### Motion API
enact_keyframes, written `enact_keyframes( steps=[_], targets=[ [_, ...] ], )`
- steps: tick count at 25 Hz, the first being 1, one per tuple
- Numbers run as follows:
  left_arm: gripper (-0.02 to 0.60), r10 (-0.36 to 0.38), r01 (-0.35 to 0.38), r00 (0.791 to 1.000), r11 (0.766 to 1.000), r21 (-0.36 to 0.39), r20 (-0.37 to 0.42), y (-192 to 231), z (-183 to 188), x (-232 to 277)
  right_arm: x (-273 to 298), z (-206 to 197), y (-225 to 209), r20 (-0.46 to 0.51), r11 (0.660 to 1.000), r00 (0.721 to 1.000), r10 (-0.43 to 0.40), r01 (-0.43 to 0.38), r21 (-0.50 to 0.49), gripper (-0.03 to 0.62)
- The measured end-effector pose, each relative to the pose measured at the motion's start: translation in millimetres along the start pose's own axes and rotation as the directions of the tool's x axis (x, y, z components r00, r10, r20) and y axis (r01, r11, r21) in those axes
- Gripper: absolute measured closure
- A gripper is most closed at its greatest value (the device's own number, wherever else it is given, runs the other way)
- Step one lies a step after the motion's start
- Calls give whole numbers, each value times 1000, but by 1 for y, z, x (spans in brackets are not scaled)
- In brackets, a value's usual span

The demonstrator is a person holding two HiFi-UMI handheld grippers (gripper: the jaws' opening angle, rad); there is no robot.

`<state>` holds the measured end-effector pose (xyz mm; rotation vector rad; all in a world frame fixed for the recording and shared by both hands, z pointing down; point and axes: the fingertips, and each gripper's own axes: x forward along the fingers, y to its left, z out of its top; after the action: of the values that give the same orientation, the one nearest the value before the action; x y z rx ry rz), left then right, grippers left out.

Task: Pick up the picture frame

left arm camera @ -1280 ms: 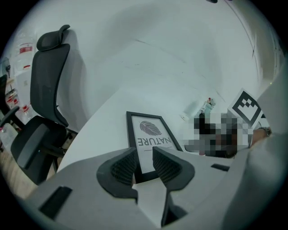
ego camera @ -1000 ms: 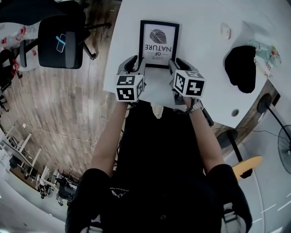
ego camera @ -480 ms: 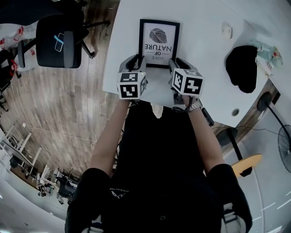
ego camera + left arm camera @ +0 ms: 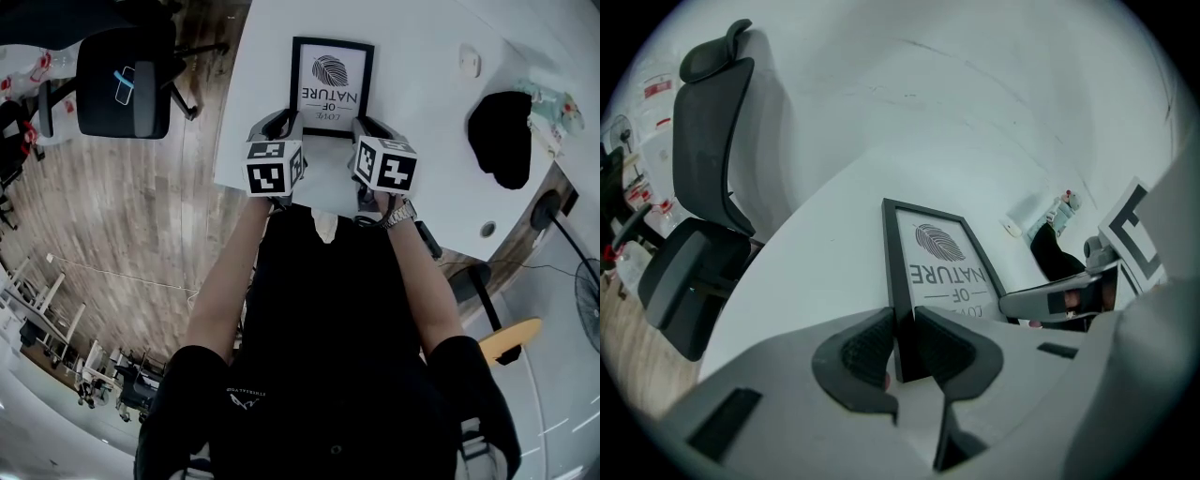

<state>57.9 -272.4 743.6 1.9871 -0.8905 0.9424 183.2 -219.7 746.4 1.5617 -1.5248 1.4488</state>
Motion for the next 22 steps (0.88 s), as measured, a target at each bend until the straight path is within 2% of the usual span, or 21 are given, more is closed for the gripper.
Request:
enact_keyframes(
  steps=[11, 22],
  targets=[
    [509, -16, 16, 1000, 1000, -11, -5, -1, -17, -14, -8, -18, 7, 10, 1000, 1000, 3, -3, 3, 525],
    [509, -19, 18, 999, 999, 39, 34, 0, -25, -40, -26, -32, 25, 62, 1000, 998, -2, 2, 7, 525]
  ],
)
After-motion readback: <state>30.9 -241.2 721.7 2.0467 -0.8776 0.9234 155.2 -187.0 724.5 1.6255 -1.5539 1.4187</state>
